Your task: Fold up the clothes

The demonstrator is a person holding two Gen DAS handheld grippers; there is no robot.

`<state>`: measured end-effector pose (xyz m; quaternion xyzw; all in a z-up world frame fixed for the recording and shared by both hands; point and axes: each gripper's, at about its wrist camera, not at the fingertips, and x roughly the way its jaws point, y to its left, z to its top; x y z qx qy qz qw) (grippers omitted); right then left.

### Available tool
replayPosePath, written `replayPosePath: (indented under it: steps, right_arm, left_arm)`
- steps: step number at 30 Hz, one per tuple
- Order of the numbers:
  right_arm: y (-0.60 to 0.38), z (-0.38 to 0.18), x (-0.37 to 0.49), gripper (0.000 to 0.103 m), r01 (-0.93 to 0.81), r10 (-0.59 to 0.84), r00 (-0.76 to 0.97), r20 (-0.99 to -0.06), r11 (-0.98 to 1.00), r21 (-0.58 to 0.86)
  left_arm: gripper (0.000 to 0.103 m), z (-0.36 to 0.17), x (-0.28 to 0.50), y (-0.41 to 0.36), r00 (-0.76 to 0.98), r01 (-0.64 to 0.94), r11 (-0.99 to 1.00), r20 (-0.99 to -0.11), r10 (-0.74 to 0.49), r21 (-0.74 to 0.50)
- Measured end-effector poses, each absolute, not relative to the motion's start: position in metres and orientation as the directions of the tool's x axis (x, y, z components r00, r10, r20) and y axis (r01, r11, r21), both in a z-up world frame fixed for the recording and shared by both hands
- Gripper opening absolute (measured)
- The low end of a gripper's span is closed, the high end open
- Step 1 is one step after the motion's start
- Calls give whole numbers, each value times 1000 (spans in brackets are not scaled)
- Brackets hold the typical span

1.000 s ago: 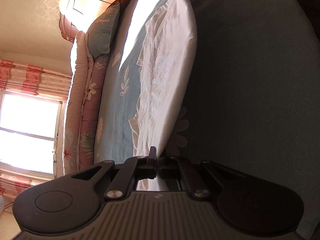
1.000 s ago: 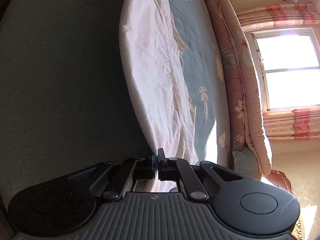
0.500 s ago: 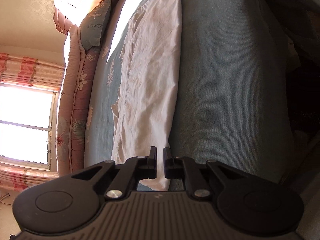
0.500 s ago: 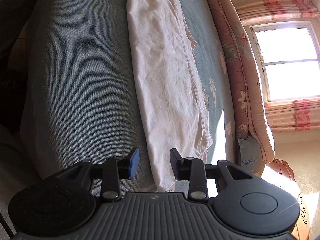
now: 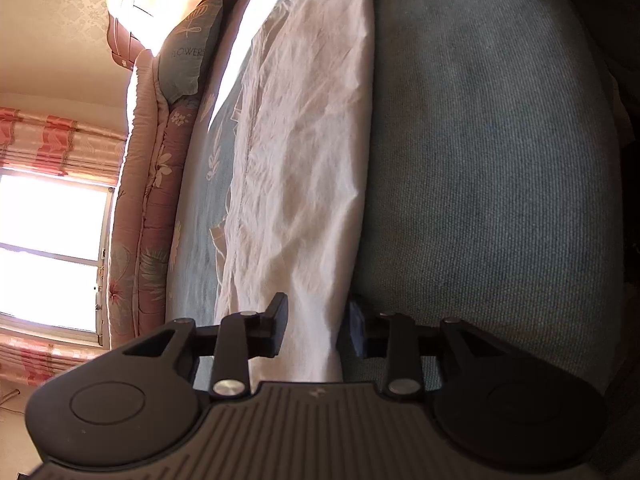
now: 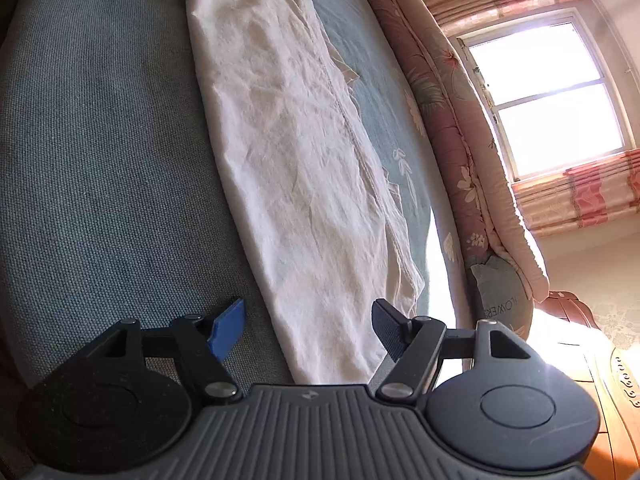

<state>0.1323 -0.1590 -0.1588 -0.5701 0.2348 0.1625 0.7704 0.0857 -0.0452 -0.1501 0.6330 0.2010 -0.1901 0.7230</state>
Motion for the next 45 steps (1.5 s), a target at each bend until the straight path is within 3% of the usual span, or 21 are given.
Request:
replayPosePath:
  steps: [5, 9, 12, 16, 23, 29, 33, 35, 36, 37, 38, 39, 42, 45]
  right_arm:
    - [-133, -169, 139, 74, -464, 17, 879, -476, 256, -848]
    - [-140, -168, 145, 78, -440, -6, 890, -456, 256, -861]
    - [-168, -169, 151, 82, -393, -80, 902, -424, 251, -885]
    - [-194, -165, 159, 82, -405, -132, 884, -448, 261, -876]
    - [-152, -167, 168, 79, -428, -49, 895, -442, 182, -885]
    - [-184, -157, 172, 81, -444, -89, 872, -481, 269, -855]
    - [-189, -157, 169, 80, -452, -103, 865, -491, 267, -851]
    - [-182, -163, 165, 73, -483, -97, 854, -511, 218, -848]
    - [-178, -167, 163, 63, -498, -95, 848, -521, 193, -845]
    - [-175, -170, 161, 47, -513, -93, 842, -531, 167, -842]
    - [-172, -174, 158, 37, -527, -92, 836, -542, 142, -838]
    - [-169, -181, 154, 11, -545, -97, 826, -555, 116, -831]
    - [-161, -199, 144, 10, -492, -122, 861, -493, 43, -870]
    - [-165, -185, 155, 9, -526, -117, 833, -541, 142, -839]
  left_arm:
    - [36, -154, 98, -59, 854, 519, 120, -518, -40, 846]
    - [47, -155, 103, -42, 865, 498, 129, -502, 2, 858]
    - [47, -156, 104, -23, 869, 482, 139, -492, 47, 865]
    - [47, -158, 108, -26, 873, 472, 145, -484, 60, 870]
    - [47, -157, 114, -47, 874, 479, 138, -486, 20, 867]
    - [47, -161, 114, -31, 877, 470, 121, -478, 51, 874]
    - [37, -166, 111, -36, 881, 468, 80, -472, 39, 880]
    - [30, -168, 113, -38, 872, 483, 83, -487, 40, 872]
    - [22, -169, 114, -39, 868, 491, 84, -495, 41, 867]
    - [15, -173, 113, -41, 866, 494, 73, -498, 44, 866]
    - [0, -178, 111, -42, 865, 497, 59, -499, 47, 866]
    - [0, -182, 109, -43, 864, 499, 46, -501, 51, 865]
    - [0, -182, 109, -43, 870, 488, 66, -491, 49, 871]
    - [0, -172, 112, -40, 863, 499, 95, -504, 38, 861]
